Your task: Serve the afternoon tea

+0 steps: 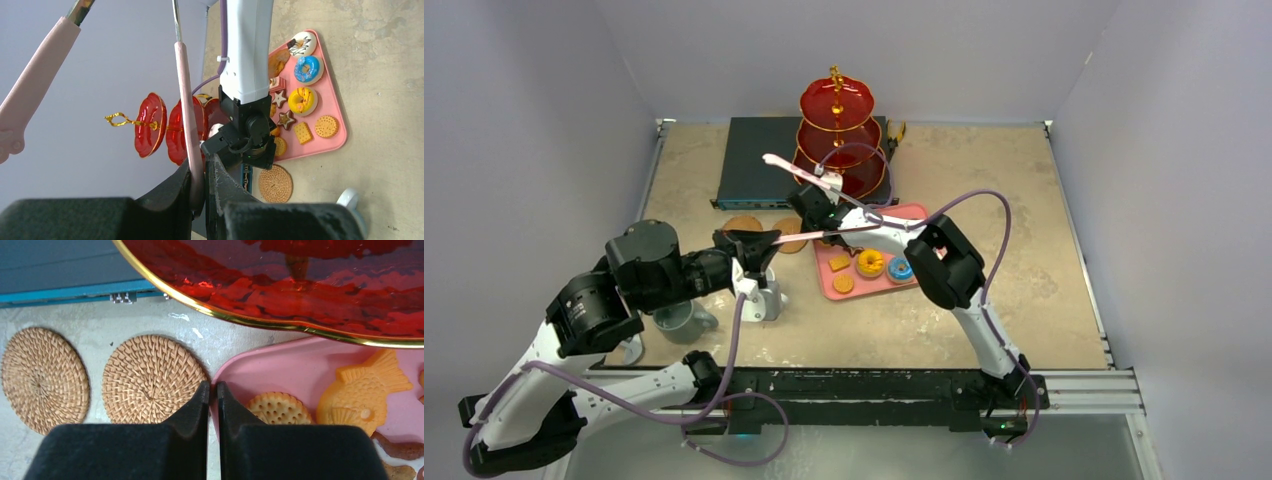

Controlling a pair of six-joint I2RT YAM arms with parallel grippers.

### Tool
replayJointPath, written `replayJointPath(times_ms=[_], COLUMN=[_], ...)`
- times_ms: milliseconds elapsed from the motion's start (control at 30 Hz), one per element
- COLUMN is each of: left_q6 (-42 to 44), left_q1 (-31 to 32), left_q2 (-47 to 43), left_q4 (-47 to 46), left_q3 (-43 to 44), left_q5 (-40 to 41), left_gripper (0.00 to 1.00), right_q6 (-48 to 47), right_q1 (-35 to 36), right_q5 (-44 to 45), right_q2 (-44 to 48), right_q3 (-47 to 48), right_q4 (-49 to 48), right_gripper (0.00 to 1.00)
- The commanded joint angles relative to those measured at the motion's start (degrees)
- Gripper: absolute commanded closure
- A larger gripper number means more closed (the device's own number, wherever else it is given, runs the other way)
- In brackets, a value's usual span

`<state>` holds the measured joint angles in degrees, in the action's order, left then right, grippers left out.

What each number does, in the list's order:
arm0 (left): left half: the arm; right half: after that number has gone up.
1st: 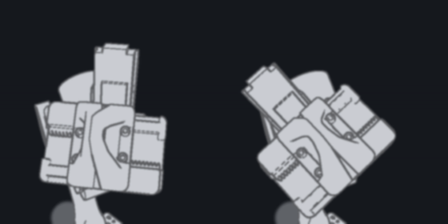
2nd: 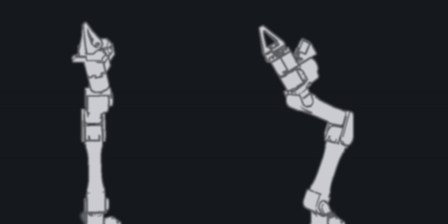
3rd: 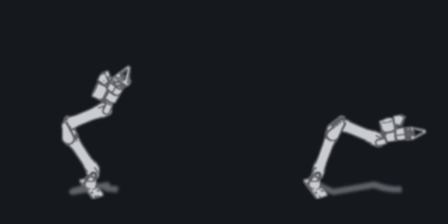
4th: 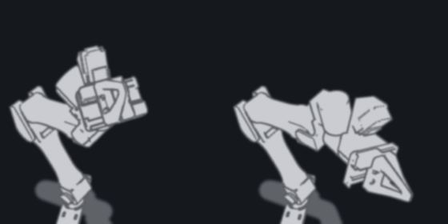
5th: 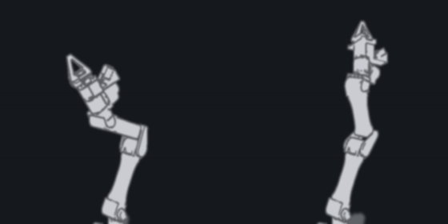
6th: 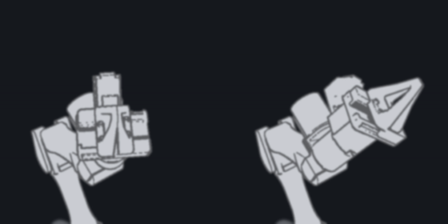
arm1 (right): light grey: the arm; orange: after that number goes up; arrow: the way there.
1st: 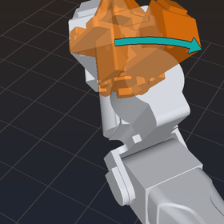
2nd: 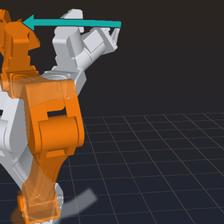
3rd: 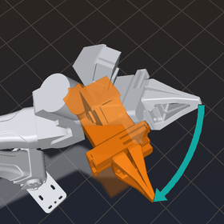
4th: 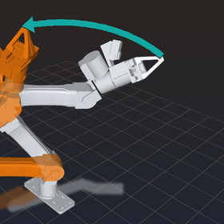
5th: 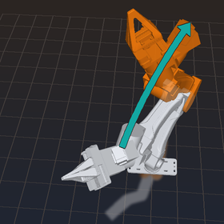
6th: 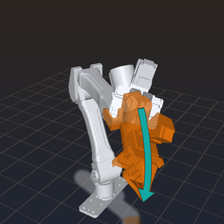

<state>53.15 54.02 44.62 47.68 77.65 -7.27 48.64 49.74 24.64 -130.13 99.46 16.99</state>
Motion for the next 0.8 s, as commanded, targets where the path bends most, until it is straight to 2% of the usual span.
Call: replayJointPath(times_ms=[0,133,267,433,500,600,767], left_q6=[0.3,-0.5,-0.7,-1.8,-2.8,-5.0,-11.9], left_q1=[-0.1,-0.1,-0.1,-0.1,-0.1,-0.1,-0.1], left_q2=[0.5,0.9,1.0,1.3,1.6,1.5,1.2], left_q4=[-1.7,-1.6,-1.4,-0.5,0.0,0.1,0.3], left_q3=[1.0,0.8,0.7,0.7,0.6,-0.5,-2.2], left_q5=[-0.7,-1.1,-1.0,-1.2,-1.2,-1.6,-4.2], left_gripper=[1.0,1.0,1.0,1.0,1.0,1.0,1.0], right_q6=[4.1,5.5,4.9,1.2,-3.3,-10.2,-29.1], right_q1=[-1.0,-1.3,-1.7,-2.1,-2.4,-3.6,-4.1], right_q5=[4.4,4.1,4.0,1.3,-2.9,-13.9,-29.1], right_q2=[4.6,6.1,4.9,7.1,11.7,20.5,38.7], right_q3=[-1.3,-5.7,-4.8,-4.7,-8.9,-17.6,-32.2], right_q4=[-4.3,-7.6,-8.7,-9.3,-14.0,-22.4,-28.7], right_gripper=[0.91,0.86,0.79,0.5,0.41,0.31,0.22])
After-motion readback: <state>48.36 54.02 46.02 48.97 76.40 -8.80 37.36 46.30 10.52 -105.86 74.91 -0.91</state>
